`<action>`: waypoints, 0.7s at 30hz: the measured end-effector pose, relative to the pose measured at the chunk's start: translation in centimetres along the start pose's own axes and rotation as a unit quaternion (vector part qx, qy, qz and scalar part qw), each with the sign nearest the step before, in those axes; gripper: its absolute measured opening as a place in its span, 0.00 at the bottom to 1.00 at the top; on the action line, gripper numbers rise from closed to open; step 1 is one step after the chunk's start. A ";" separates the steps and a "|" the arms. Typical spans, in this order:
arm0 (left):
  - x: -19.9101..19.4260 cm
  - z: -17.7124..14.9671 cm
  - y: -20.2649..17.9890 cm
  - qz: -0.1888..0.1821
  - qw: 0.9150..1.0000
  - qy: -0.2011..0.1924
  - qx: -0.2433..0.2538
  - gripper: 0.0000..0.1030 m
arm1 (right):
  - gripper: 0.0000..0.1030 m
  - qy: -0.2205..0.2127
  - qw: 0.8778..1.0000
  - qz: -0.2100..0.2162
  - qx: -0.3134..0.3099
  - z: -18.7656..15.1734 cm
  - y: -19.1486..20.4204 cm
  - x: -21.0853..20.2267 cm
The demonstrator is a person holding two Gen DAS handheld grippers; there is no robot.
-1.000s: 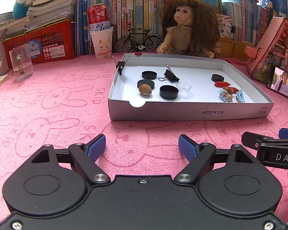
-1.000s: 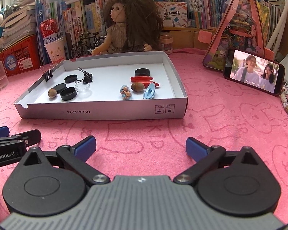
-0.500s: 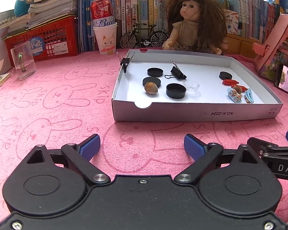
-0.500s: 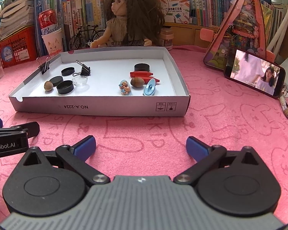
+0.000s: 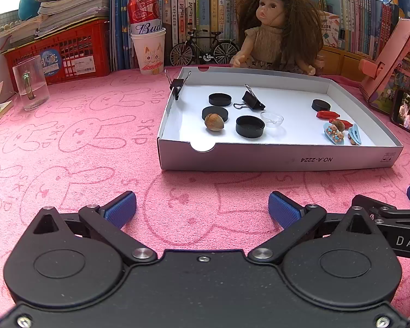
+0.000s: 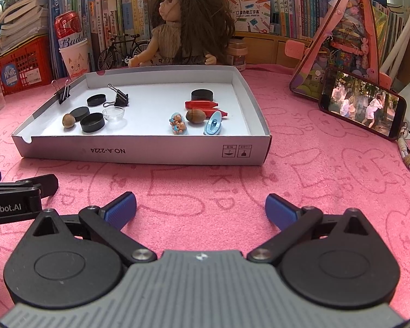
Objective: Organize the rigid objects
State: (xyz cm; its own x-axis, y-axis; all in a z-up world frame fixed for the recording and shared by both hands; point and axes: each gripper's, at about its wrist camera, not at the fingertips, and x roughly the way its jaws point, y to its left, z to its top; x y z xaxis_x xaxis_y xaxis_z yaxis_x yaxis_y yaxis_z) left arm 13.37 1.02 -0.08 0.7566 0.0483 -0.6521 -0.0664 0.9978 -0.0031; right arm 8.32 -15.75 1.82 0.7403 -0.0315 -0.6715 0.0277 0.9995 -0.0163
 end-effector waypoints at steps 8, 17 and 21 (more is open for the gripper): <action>0.0 0.0 0.0 0.000 1.000 0.000 0.000 1.00 | 1.00 -0.001 1.000 -0.001 0.000 -0.2 0.0 0.0; 0.0 0.0 0.0 0.000 1.000 0.000 0.001 1.00 | 1.00 -0.001 1.000 -0.001 0.000 -0.2 0.0 0.0; 0.0 0.0 0.0 0.000 1.000 0.000 0.000 1.00 | 1.00 -0.001 1.000 -0.001 0.000 -0.2 0.0 0.0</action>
State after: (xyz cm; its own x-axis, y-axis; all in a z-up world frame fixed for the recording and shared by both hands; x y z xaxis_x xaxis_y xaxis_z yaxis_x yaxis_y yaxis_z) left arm 13.41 1.05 -0.10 0.7566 0.0484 -0.6520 -0.0663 0.9978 -0.0029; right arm 8.21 -15.78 1.70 0.7415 -0.0329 -0.6702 0.0291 0.9994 -0.0168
